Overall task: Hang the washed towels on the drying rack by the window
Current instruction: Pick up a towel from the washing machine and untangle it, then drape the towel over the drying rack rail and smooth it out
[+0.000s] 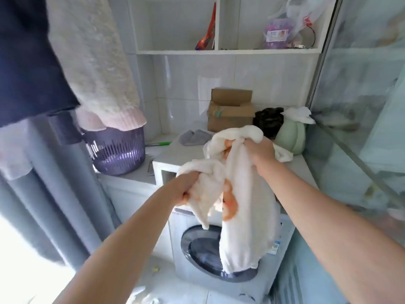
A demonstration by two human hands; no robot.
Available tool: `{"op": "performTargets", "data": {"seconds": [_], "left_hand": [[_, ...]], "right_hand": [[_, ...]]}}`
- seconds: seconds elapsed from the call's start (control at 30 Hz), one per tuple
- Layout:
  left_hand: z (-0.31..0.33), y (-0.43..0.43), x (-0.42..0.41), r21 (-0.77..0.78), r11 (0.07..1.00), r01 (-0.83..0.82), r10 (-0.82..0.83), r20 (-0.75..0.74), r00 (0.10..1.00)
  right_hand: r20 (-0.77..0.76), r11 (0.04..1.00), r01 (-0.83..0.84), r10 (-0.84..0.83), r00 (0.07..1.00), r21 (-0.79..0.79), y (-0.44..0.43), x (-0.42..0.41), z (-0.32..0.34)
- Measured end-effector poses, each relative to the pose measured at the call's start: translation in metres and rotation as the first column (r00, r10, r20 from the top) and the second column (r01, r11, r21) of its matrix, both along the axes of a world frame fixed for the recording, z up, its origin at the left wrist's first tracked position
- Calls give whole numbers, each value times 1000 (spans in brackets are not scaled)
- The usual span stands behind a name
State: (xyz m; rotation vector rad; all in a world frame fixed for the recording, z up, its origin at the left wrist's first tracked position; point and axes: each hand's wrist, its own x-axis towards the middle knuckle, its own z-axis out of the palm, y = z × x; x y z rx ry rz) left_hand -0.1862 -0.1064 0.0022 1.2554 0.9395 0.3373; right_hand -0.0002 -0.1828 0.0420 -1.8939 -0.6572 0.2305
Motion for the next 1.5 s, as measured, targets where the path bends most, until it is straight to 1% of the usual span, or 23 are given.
{"op": "performTargets", "data": {"seconds": [0.1,0.17,0.27,0.37,0.43,0.5,0.53,0.63,0.67,0.73,0.77,0.83,0.87,0.9,0.97,1.07,1.1,1.2,1.23,1.3,1.37,1.43,1.5], "left_hand": [[-14,-16,-71,226,958,-177,201,-86,976],[-16,-23,-117,346,900,-266,320,-109,941],[-15,-33,-187,534,792,-294,431,-149,890],[-16,-40,-248,675,712,-194,511,-310,802],[-18,-51,-295,702,690,-177,568,-373,734],[-18,-68,-343,671,672,-315,660,-349,665],[-17,-79,-367,670,648,-361,710,-361,604],[-13,-129,-453,728,600,-332,797,-512,319],[-8,-144,-472,730,592,-342,801,-485,351],[4,-186,-520,632,598,-493,751,-226,620],[10,-205,-533,536,650,-539,681,-94,726],[15,-245,-564,394,715,-578,634,-18,773],[16,-263,-579,381,706,-597,653,-26,757],[16,-281,-596,395,668,-630,691,-17,722],[17,-317,-629,379,540,-751,794,66,604],[24,-364,-667,380,301,-875,917,137,374],[27,-377,-678,383,217,-898,942,159,296],[35,-419,-706,422,-3,-906,983,169,76],[37,-439,-716,469,-74,-880,988,155,0],[42,-466,-727,552,-123,-825,990,128,-62],[48,-490,-729,585,-140,-799,989,117,-88],[56,-509,-726,568,-186,-802,982,127,-138],[66,-523,-720,551,-208,-809,978,110,-176]], "right_hand": [[-129,991,-127,130,983,32,-7,-55,-12],[-170,950,-312,307,936,-3,-4,-99,-15],[-191,831,-553,534,824,-60,4,-174,-12],[-196,709,-702,680,706,-66,14,-242,-5],[-191,615,-785,764,616,-75,15,-294,2],[-206,496,-866,844,496,-55,15,-344,5],[-210,432,-901,878,431,-45,13,-368,6],[-238,229,-973,944,228,-24,-7,-462,5],[-244,170,-985,956,164,8,-13,-484,4],[-267,-3,-994,963,-32,107,-36,-545,6],[-281,-54,-991,956,-88,126,-47,-565,7],[-289,-139,-982,942,-172,130,-72,-607,11],[-281,-170,-976,938,-204,139,-83,-626,11],[-277,-198,-968,932,-235,155,-96,-648,11],[-269,-234,-960,925,-269,152,-121,-688,14],[-275,-385,-914,872,-405,125,-156,-736,15],[-270,-411,-904,863,-427,113,-168,-749,14],[-192,-405,-914,898,-395,-14,-204,-784,11],[-158,-439,-896,892,-424,-75,-219,-797,10],[-117,-499,-855,866,-486,-141,-238,-814,8],[-77,-552,-818,833,-548,-161,-258,-829,10],[32,-539,-816,830,-557,-209,-275,-843,13],[93,-502,-851,850,-519,-157,-292,-853,16]]}}
